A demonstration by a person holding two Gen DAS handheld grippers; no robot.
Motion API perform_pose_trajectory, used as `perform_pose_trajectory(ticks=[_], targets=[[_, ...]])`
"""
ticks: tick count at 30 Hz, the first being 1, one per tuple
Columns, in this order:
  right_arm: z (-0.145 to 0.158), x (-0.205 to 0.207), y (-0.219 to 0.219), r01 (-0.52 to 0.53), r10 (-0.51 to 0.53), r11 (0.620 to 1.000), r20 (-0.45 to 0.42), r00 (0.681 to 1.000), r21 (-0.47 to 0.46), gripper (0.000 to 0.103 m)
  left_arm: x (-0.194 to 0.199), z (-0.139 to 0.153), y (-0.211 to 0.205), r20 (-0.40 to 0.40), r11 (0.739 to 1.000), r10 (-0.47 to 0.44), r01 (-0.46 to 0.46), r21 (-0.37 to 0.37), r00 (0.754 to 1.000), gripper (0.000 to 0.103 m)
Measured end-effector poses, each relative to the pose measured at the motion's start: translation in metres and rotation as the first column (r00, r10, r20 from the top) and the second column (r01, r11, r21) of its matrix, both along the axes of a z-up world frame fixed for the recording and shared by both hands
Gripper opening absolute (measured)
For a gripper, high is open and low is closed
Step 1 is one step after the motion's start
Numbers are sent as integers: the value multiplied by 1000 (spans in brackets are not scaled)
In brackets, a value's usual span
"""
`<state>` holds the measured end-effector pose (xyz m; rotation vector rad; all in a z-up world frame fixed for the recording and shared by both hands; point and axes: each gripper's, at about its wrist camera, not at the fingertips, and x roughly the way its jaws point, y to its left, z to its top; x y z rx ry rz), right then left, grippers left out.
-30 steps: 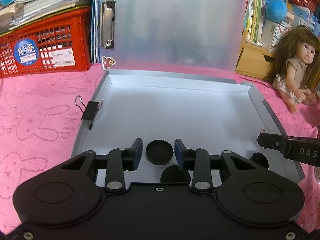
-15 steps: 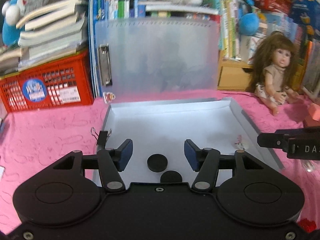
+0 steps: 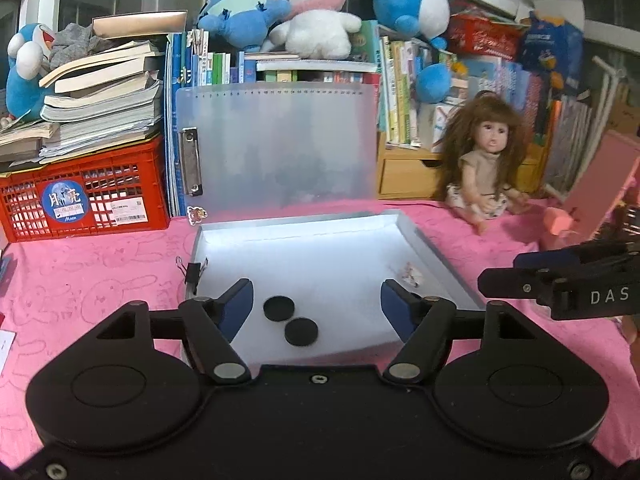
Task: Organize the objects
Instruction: 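Withdraw both tools to the pile, left tool reaching the green checked cloth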
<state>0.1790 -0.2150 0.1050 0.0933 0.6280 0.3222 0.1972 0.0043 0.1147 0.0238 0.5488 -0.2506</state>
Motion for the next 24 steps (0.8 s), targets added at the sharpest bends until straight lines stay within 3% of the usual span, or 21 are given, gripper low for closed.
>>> perform_pose_trajectory(ticks=[11,24], targets=[[-1,-38,1,-32,33,999,30,999,-23,78,-49,-5,11,18,999,-32,32,-28,999,76],[-15,-78,3,-44,47,997,59,997,-60,84,-81,-22,21,5,997,-36,36,-63,999,78]])
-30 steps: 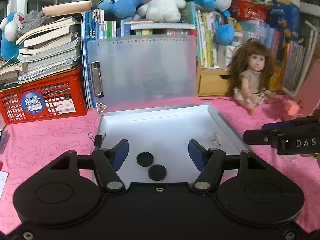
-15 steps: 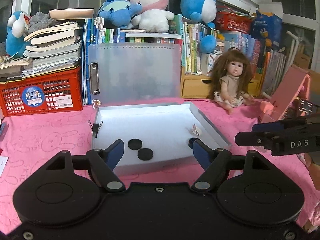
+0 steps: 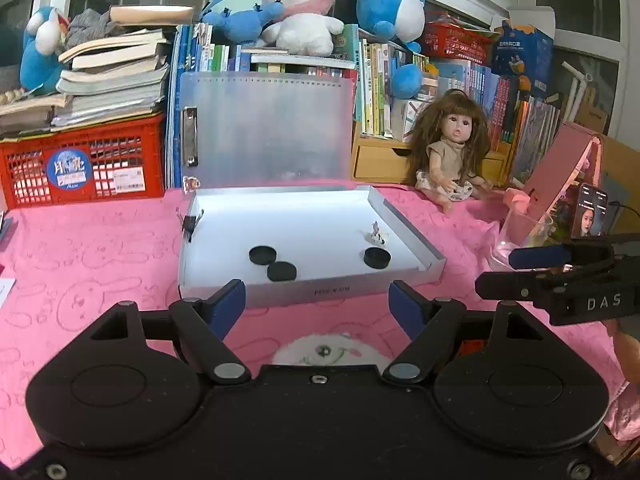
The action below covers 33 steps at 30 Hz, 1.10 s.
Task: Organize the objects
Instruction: 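Withdraw both tools to the pile, left tool reaching the green checked cloth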
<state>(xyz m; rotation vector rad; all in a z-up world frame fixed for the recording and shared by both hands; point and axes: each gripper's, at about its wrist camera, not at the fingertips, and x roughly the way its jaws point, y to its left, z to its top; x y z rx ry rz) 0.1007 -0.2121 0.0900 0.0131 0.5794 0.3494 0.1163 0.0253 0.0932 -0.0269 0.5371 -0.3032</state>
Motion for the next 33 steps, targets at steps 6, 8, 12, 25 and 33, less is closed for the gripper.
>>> perform_pose_trajectory(ticks=[6,8,12,25,33], targets=[[-13,-7,-5,3,-3,1000,-24,1000,2,86,-8,-10,5,-22,1000,9,-9,-13,1000,78],[-18,-8,-8,13,-13,1000,-35,999,4,87,-11,-13,7,-23,1000,8,-8,-11,1000,78],[-28,-8,-13,30,-29,999,-61,998,11,87,-19,-18,8,-25,1000,2,-3,-10,1000,79],[-48,-9,-15,44,-41,999,-108,993,26,88,-46,-27,11,-5,1000,-28,28,-5,1000,80],[-54,-9,-14,48,-45,998,-124,991,27,88,-64,-21,12,43,998,-59,60,-17,997,80]])
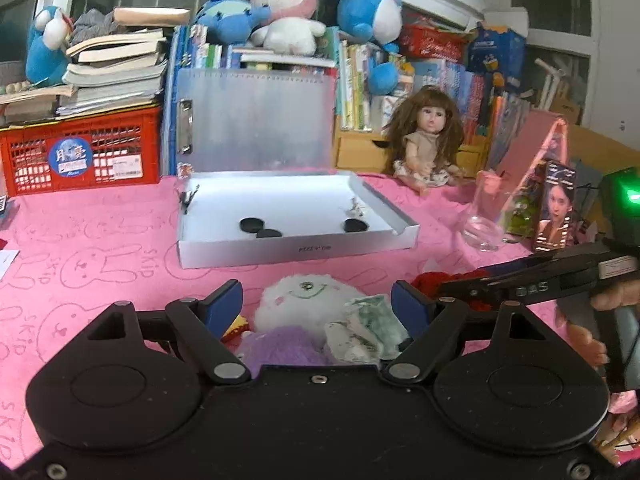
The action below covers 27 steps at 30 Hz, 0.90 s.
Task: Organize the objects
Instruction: 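Withdraw both tools to the pile, left tool reaching the green checked cloth, then grasp the green checked cloth with left tool while right tool grasps the red crochet piece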
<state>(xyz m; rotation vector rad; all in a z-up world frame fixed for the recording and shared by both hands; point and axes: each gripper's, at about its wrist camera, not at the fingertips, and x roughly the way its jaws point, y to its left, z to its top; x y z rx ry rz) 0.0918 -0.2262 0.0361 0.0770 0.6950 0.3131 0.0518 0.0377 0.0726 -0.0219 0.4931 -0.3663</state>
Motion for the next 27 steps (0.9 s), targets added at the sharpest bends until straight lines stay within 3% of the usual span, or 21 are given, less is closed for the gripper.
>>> perform_pose_trajectory(ticks=[5,12,27], targets=[[-2,1,1,3,-3,1000,0,1000,-7,88,-11,0,-5,8,999,-52,52,4,999,78],[-5,2,2,8,-8,1000,-3,1000,-9,88,-14,-15,-17,-49,996,-84,84,3,995,57],[-12,3,8,-13,13,1000,-5,1000,-15,88,4,-25,-19,-86,997,-13,6,-74,996,30]])
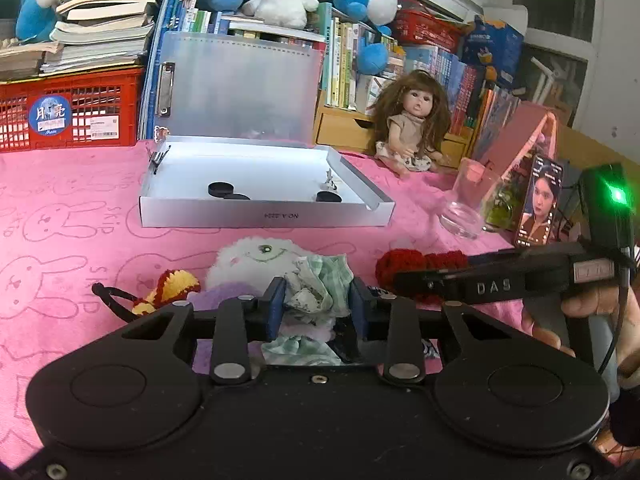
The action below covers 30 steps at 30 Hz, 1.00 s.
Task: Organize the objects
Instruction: 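Grasp the green checked cloth with left tool while right tool grasps the red crochet piece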
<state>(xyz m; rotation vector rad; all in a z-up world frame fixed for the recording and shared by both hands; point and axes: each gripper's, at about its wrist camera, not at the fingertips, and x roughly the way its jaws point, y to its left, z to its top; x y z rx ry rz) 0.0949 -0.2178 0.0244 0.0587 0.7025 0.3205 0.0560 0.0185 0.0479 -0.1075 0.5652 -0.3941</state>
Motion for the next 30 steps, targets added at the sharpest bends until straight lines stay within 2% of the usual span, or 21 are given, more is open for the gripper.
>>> perform_pose_trajectory(ticks=[6,8,11,19,30], targets=[[-1,0,1,1,-1,1000,3,1000,-5,85,5,2,-2,2,1000,19,-19,-1,1000,27],[-1,-1,1,10,-10,1000,6,1000,-10,71,7,3,-3,8,1000,22,-22,0,1000,27],[2,-2,-1,13,-13,1000,8,1000,5,60,8,5,-4,15,1000,30,-29,-5,999,27],[10,-12,3,-2,5,1000,68,998,-31,55,11,15,0,45,998,54,-53,-27,998,26],[24,-15,-1,10,-10,1000,110,994,-4,55,17,31,4,78,996,80,-77,-49,994,26]])
